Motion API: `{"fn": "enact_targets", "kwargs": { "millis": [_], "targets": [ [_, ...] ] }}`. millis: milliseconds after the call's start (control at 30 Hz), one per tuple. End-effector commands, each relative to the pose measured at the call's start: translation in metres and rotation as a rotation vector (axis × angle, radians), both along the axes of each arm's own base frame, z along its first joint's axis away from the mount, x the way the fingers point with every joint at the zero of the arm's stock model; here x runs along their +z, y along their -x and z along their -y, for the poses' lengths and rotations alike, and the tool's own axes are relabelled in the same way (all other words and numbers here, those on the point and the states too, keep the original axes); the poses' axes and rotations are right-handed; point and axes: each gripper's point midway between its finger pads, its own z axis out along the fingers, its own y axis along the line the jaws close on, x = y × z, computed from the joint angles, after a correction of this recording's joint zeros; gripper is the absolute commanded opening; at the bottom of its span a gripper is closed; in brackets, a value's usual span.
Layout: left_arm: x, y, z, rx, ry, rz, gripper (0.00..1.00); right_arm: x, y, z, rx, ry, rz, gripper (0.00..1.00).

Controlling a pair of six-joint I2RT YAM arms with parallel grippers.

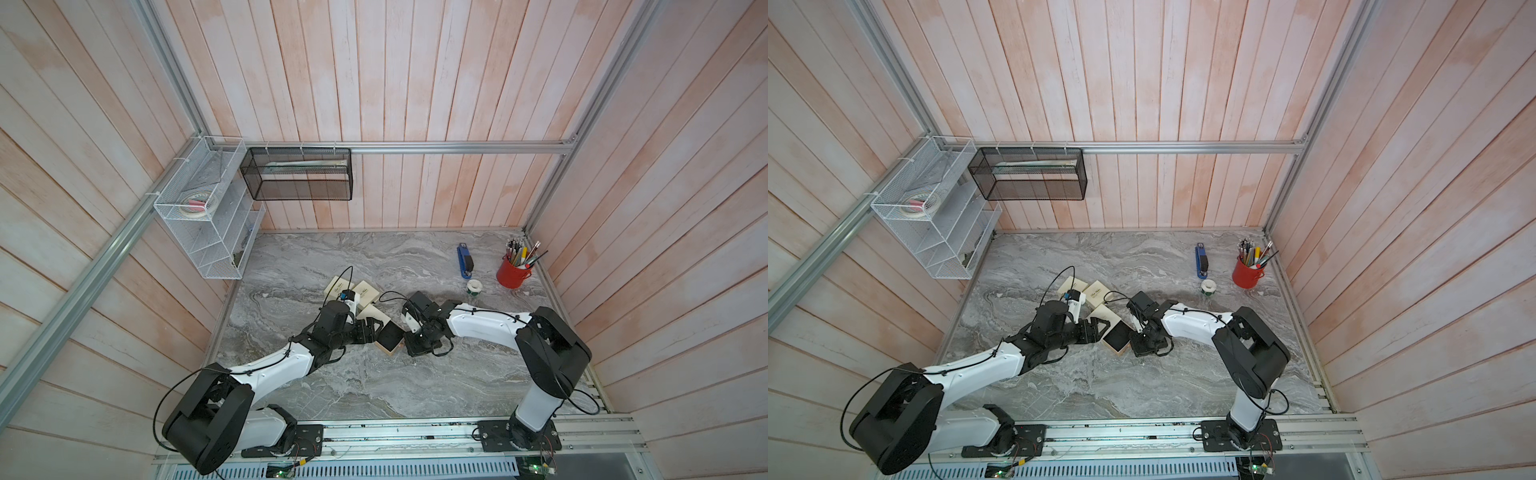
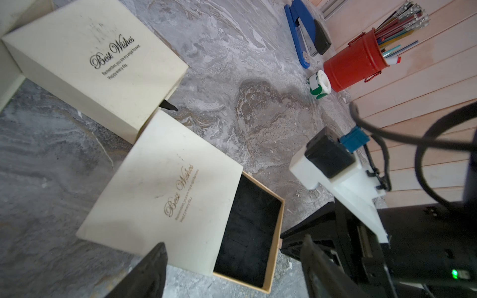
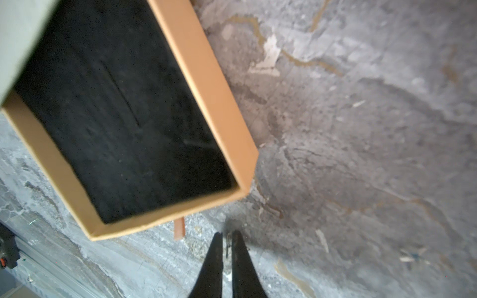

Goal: Place the earrings into the drawer-style jewelry box
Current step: Pick up the earring from the center of the board.

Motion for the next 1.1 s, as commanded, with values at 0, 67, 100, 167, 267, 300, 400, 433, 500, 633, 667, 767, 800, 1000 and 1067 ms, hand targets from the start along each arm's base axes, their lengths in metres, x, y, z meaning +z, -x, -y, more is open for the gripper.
{"fn": "enact_targets", "kwargs": {
  "millis": [0, 67, 100, 167, 267, 300, 400, 433, 500, 633, 667, 767, 800, 1000, 1067],
  "targets": [
    [0.006, -0.004, 0.001, -0.01, 0.004, 0.03, 0.82, 0.001, 0.001, 0.0, 0.005, 0.02, -0.004, 0.07],
    [0.006, -0.003, 0.001, -0.012, 0.004, 0.029, 0.82, 0.002, 0.001, 0.0, 0.002, 0.02, -0.001, 0.05],
    [0.006, -0.004, 0.001, -0.011, 0.004, 0.029, 0.82, 0.003, 0.0, 0.0, 0.003, 0.017, 0.001, 0.05],
    [0.006, -0.004, 0.001, -0.012, 0.005, 0.03, 0.82, 0.004, 0.0, 0.0, 0.002, 0.015, 0.001, 0.04],
    [0.007, -0.005, 0.001, -0.01, 0.005, 0.032, 0.82, 0.006, 0.0, -0.001, 0.001, 0.008, 0.004, 0.01],
    [0.008, -0.005, 0.001, -0.01, 0.006, 0.034, 0.82, 0.007, 0.0, -0.001, 0.0, 0.007, 0.005, 0.0],
    [0.009, -0.005, -0.001, -0.006, 0.003, 0.036, 0.82, 0.012, 0.001, -0.002, -0.006, -0.011, 0.011, 0.0],
    [0.01, -0.005, -0.002, -0.003, 0.004, 0.038, 0.82, 0.014, 0.001, -0.003, -0.008, -0.019, 0.013, 0.0],
    [0.012, -0.005, -0.005, 0.005, 0.006, 0.041, 0.82, 0.019, 0.002, -0.004, -0.009, -0.033, 0.014, 0.0],
    [0.024, -0.008, -0.012, 0.024, 0.032, 0.058, 0.82, 0.035, -0.002, -0.006, -0.037, -0.109, 0.027, 0.0],
    [0.025, -0.008, -0.013, 0.023, 0.03, 0.06, 0.82, 0.04, -0.004, -0.006, -0.048, -0.138, 0.028, 0.0],
    [0.03, -0.009, -0.012, 0.014, 0.024, 0.065, 0.82, 0.058, -0.015, -0.011, -0.098, -0.27, 0.028, 0.0],
    [0.03, -0.009, -0.011, 0.011, 0.026, 0.061, 0.82, 0.063, -0.017, -0.014, -0.112, -0.324, 0.019, 0.0],
    [0.027, -0.005, 0.005, -0.043, 0.064, 0.036, 0.76, 0.084, -0.032, -0.031, -0.153, -0.512, -0.023, 0.0],
    [0.025, -0.003, 0.01, -0.054, 0.074, 0.029, 0.7, 0.083, -0.032, -0.036, -0.153, -0.533, -0.042, 0.0]
  ]
}}
